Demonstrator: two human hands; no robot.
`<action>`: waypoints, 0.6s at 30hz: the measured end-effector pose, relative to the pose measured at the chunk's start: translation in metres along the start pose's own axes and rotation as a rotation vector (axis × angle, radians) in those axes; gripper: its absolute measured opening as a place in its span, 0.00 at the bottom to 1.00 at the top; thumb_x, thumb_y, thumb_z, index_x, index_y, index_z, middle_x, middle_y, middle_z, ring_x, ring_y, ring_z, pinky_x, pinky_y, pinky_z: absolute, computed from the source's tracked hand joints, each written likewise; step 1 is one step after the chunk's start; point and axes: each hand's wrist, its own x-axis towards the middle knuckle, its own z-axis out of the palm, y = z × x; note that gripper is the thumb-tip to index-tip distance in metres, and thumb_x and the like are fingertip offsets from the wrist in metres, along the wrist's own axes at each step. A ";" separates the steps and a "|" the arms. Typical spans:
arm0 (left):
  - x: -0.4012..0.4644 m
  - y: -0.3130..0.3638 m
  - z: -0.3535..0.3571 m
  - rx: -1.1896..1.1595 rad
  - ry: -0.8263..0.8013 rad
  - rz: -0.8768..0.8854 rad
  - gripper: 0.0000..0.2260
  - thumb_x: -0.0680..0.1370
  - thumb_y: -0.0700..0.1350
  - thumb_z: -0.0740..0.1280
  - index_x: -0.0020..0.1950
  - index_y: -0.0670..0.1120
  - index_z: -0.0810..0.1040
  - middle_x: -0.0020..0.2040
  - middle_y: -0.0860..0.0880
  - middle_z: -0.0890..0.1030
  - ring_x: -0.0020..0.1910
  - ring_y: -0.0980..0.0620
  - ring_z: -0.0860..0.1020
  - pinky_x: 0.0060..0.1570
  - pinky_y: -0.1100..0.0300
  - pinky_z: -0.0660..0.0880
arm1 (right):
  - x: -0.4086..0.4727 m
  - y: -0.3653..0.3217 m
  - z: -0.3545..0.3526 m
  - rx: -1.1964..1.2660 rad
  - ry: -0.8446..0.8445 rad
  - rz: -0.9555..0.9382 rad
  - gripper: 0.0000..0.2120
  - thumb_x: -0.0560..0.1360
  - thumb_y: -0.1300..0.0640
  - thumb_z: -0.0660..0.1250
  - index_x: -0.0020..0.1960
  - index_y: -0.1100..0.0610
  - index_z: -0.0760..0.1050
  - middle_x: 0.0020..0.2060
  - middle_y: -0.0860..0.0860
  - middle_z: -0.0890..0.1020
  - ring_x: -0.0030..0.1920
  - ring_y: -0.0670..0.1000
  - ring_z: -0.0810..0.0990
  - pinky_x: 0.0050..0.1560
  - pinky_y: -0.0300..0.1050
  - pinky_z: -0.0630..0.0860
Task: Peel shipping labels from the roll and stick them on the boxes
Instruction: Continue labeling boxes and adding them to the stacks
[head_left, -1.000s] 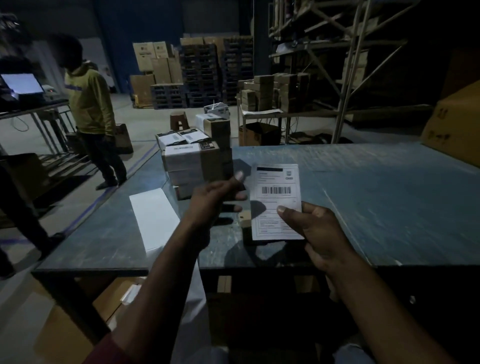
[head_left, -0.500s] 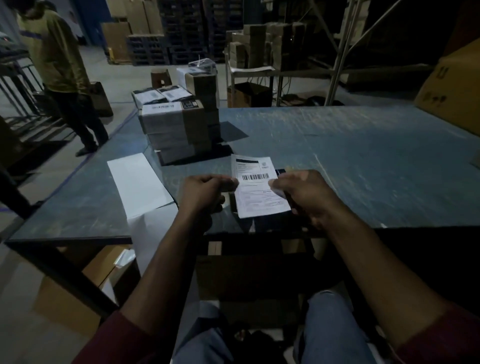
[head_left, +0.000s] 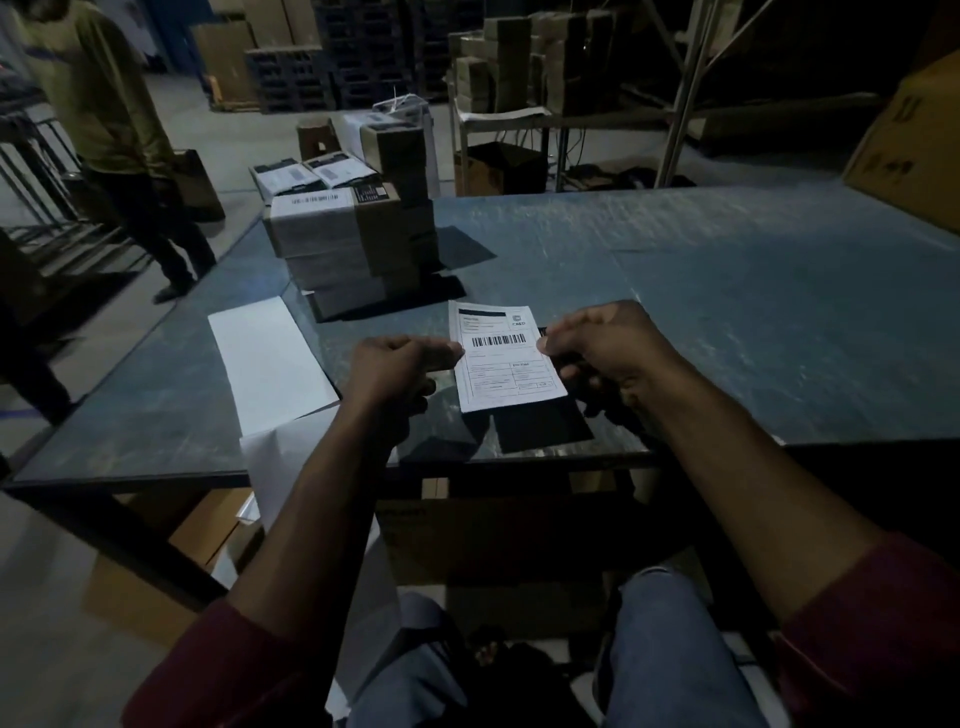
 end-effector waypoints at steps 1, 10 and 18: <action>0.001 0.000 0.001 0.006 0.004 0.007 0.05 0.78 0.41 0.72 0.48 0.40 0.88 0.49 0.41 0.88 0.31 0.51 0.69 0.32 0.62 0.63 | 0.001 -0.001 0.000 -0.001 0.016 -0.011 0.07 0.71 0.65 0.77 0.47 0.65 0.82 0.37 0.66 0.85 0.23 0.52 0.75 0.25 0.39 0.68; 0.003 -0.005 -0.003 0.072 0.017 0.030 0.05 0.77 0.42 0.74 0.47 0.42 0.88 0.46 0.45 0.88 0.30 0.52 0.70 0.27 0.63 0.64 | 0.002 -0.005 -0.001 -0.104 0.067 -0.045 0.11 0.67 0.62 0.82 0.45 0.60 0.82 0.33 0.62 0.85 0.26 0.53 0.76 0.27 0.44 0.74; -0.001 -0.006 0.001 0.064 0.060 0.054 0.05 0.75 0.40 0.74 0.41 0.42 0.88 0.40 0.44 0.88 0.27 0.52 0.67 0.26 0.63 0.61 | 0.004 -0.001 0.000 -0.132 0.090 -0.052 0.11 0.64 0.61 0.83 0.41 0.59 0.81 0.33 0.62 0.85 0.26 0.54 0.78 0.32 0.49 0.75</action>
